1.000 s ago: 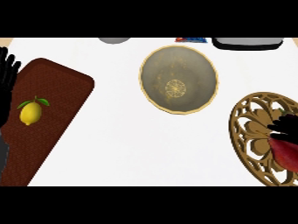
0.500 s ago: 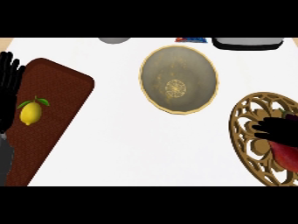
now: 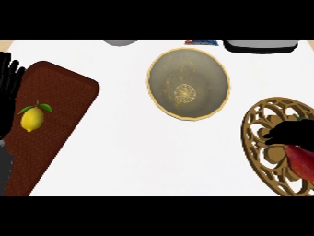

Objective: Pick the pear from the placemat and place it in the bowl

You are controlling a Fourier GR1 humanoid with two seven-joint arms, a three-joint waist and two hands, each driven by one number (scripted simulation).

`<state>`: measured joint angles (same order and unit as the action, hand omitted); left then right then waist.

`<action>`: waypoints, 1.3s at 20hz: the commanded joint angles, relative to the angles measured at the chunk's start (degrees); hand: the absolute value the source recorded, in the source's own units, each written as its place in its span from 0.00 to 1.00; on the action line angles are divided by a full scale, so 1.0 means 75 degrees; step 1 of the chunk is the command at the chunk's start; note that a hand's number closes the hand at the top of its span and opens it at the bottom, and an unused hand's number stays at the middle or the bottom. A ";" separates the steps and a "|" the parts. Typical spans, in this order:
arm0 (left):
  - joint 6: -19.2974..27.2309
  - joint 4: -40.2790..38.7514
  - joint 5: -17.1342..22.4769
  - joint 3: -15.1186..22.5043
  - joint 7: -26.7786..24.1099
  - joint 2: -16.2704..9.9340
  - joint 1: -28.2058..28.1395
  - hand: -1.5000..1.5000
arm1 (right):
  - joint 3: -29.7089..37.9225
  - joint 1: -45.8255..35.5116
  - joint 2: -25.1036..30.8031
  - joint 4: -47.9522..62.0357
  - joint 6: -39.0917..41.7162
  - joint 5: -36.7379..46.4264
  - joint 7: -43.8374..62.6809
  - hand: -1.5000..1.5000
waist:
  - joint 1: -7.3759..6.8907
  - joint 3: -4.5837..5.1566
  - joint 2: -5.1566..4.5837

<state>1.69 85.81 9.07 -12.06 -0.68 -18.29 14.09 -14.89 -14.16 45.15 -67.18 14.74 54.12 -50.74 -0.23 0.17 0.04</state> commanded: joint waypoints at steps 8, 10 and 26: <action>-0.0089 0.0164 -0.0078 0.0137 0.0032 0.0164 0.0020 0.50 | 0.0457 -0.1541 -0.0629 0.1790 -0.0228 0.0089 -0.0809 1.00 | -0.0230 -0.0035 -0.0056; -0.0242 -0.0170 -0.0126 0.0403 -0.0114 0.0252 0.0513 0.50 | 0.0881 -0.2335 -0.0199 0.2612 -0.0198 0.0077 -0.0479 1.00 | -0.0651 -0.0060 -0.0263; -0.0117 -0.0150 -0.0176 0.0587 0.0041 0.0418 0.1037 0.50 | 0.2150 -0.4768 0.0928 0.5353 -0.0892 -0.0051 -0.0666 1.00 | -0.1183 -0.0107 -0.0500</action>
<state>0.45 85.02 7.97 -7.64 -0.19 -15.38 21.56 -1.11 -46.22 50.74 -30.96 9.61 54.70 -53.31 -9.27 -0.62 -3.76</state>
